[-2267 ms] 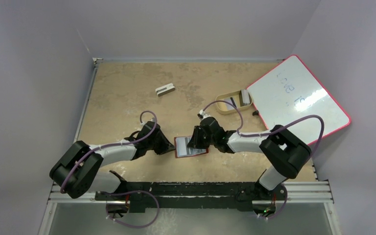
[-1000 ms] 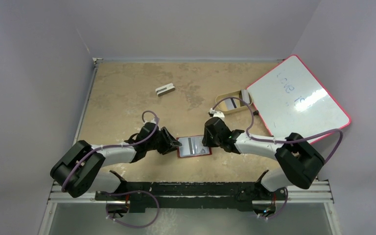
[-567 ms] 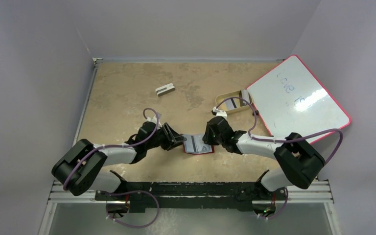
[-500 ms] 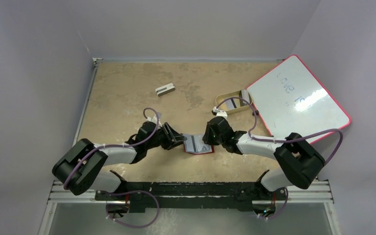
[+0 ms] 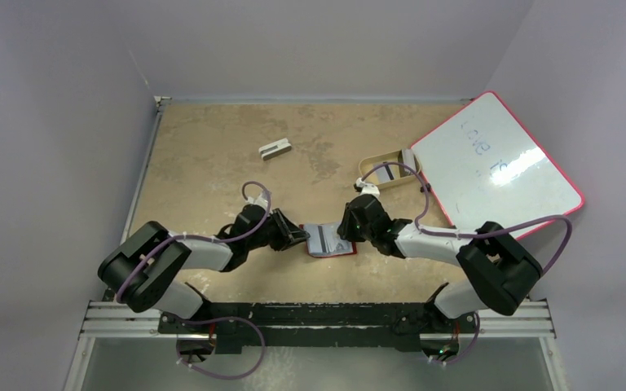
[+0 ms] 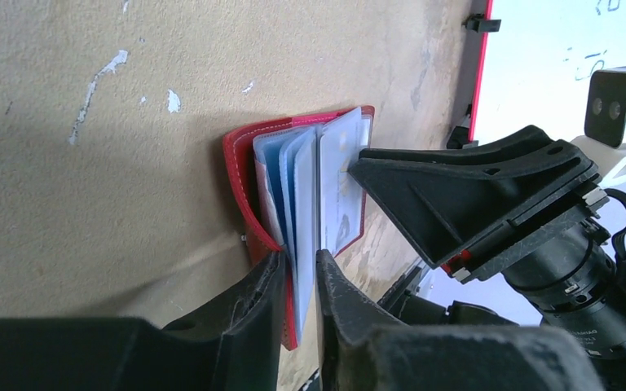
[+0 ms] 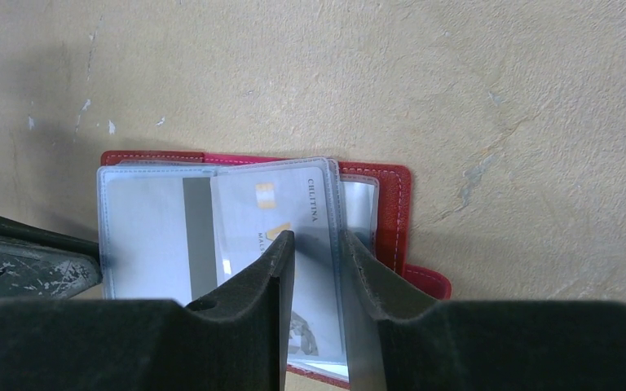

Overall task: Put the credit cards into the card holder
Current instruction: Turn over the card slot in the card holder.

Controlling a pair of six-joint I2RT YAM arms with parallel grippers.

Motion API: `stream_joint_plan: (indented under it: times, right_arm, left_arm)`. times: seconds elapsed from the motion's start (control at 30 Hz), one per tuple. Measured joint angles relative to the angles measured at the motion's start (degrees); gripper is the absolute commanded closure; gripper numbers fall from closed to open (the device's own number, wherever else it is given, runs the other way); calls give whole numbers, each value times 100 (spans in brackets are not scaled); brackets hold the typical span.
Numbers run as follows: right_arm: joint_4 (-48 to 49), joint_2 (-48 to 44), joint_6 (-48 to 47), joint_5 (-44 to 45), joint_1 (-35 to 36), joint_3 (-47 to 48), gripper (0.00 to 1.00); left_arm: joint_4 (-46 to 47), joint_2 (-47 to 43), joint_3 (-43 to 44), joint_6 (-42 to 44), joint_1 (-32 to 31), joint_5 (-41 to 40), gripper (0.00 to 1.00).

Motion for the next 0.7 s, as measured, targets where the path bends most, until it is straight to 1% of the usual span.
stream_joint_plan:
  times: [0.13, 0.2, 0.37, 0.43, 0.53, 0.6, 0.7]
  right_arm:
    - [28, 0, 0, -22, -9, -11, 71]
    - [28, 0, 0, -33, -15, -11, 71]
    - [26, 0, -2, -48, -22, -9, 70]
    - [15, -2, -4, -85, -24, -4, 65]
    - [-153, -83, -7, -138, -22, 42, 61]
    - [-354, -199, -26, -149, -20, 85, 59]
    - [-516, -422, -28, -195, -20, 136, 60]
  left_arm:
    - [-87, -50, 4, 94, -35, -107, 96]
    - [-122, -74, 7, 136, -48, -142, 100]
    - [-203, -74, 50, 197, -61, -166, 100]
    - [-262, -81, 85, 234, -61, -170, 100]
    - [-669, -212, 188, 376, -68, -273, 100]
    - [-1032, -452, 262, 540, -72, -380, 100]
    - [-1405, -868, 343, 756, -79, -492, 100]
